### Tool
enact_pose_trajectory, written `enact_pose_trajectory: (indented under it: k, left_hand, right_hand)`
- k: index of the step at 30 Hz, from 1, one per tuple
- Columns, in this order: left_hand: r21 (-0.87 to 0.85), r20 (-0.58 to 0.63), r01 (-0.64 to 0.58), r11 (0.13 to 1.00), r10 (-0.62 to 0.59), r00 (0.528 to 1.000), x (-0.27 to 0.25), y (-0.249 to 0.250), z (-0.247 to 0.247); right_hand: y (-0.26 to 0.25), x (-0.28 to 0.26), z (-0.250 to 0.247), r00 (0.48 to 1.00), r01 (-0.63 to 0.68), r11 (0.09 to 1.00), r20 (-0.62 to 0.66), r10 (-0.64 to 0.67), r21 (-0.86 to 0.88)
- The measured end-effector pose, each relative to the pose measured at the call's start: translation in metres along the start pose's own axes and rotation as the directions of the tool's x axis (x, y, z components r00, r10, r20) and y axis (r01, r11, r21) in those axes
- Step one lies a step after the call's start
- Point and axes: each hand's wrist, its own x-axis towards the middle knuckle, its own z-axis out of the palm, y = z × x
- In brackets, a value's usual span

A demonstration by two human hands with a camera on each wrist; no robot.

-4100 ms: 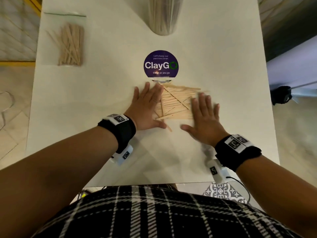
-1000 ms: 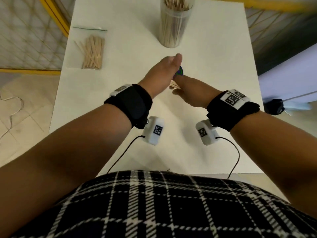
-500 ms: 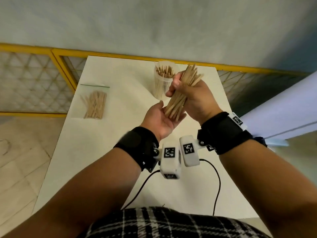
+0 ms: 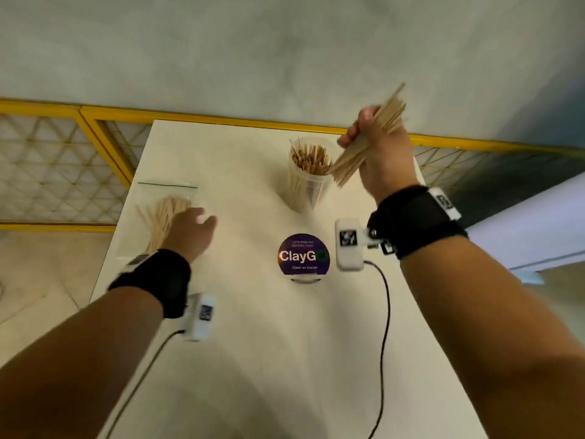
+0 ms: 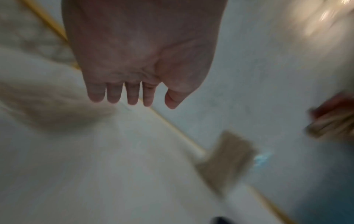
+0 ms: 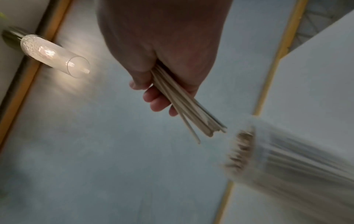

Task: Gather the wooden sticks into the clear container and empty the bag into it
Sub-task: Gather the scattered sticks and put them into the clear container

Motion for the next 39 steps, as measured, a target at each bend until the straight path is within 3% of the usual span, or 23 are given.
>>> enact_pose_trajectory:
  k: [2,4,7,11,16,19,21,22,25,27,29,32,33,36,39]
  left_hand:
    - [0.334,-0.026,0.049,0.941,-0.043,0.999,0.029,-0.046,-0.008]
    - [0.470,-0.003,0.054,0.881,-0.059,0.998,0.034,-0.078,0.000]
    - [0.513,0.012,-0.135,0.847,0.151,0.989,0.005,-0.093,0.030]
    - [0.490,0.184,-0.467,0.736,0.436,0.881,-0.056,-0.087,0.076]
    - [0.495,0.220,-0.474,0.728,0.423,0.879,-0.083,-0.086,0.099]
    - [0.497,0.240,-0.503,0.708,0.445,0.863,-0.072,-0.083,0.096]
    - [0.500,0.240,-0.503,0.705,0.445,0.863,-0.066,-0.080,0.093]
    - [0.500,0.233,-0.502,0.706,0.449,0.863,-0.063,-0.080,0.093]
    - [0.498,0.222,-0.491,0.715,0.442,0.869,-0.062,-0.080,0.094]
    - [0.495,0.219,-0.489,0.718,0.441,0.870,-0.065,-0.079,0.096]
    - [0.491,0.205,-0.483,0.725,0.442,0.873,-0.066,-0.078,0.098]
    - [0.506,0.201,-0.479,0.717,0.443,0.874,-0.066,-0.080,0.099]
    - [0.514,0.206,-0.480,0.711,0.441,0.874,-0.066,-0.081,0.099]
    - [0.525,0.222,-0.484,0.700,0.436,0.872,-0.066,-0.082,0.098]
    - [0.522,0.207,-0.482,0.704,0.444,0.872,-0.066,-0.082,0.099]
  right_hand:
    - [-0.003,0.032,0.007,0.996,0.079,0.997,-0.034,-0.078,0.015]
    - [0.004,0.057,0.017,0.991,0.115,0.993,-0.058,-0.116,-0.032]
    - [0.035,0.081,0.022,0.995,0.061,0.980,-0.071,-0.076,-0.188]
    - [0.079,0.085,0.011,0.996,-0.075,0.855,-0.076,0.041,-0.514]
    - [0.092,0.084,0.007,0.996,-0.077,0.665,-0.026,0.087,-0.743]
    - [0.092,0.085,0.005,0.998,0.049,0.601,0.008,-0.070,-0.798]
    - [0.090,0.087,0.004,0.961,0.234,0.469,0.129,-0.246,-0.852]
    - [0.089,0.087,0.005,0.941,0.307,0.358,0.225,-0.251,-0.882]
    - [0.098,0.080,0.010,0.900,0.433,-0.060,0.428,0.082,-0.899]
    - [0.109,0.074,0.007,0.872,0.471,-0.196,0.421,0.250,-0.860]
    - [0.108,0.071,0.004,0.888,0.446,-0.201,0.402,0.224,-0.872]
    - [0.103,0.065,0.003,0.905,0.426,-0.109,0.423,0.053,-0.898]
    - [0.103,0.062,0.004,0.893,0.451,-0.110,0.447,0.058,-0.886]
    - [0.108,0.050,-0.004,0.849,0.526,-0.224,0.487,0.206,-0.821]
    - [0.109,0.048,-0.015,0.880,0.473,-0.195,0.451,0.150,-0.859]
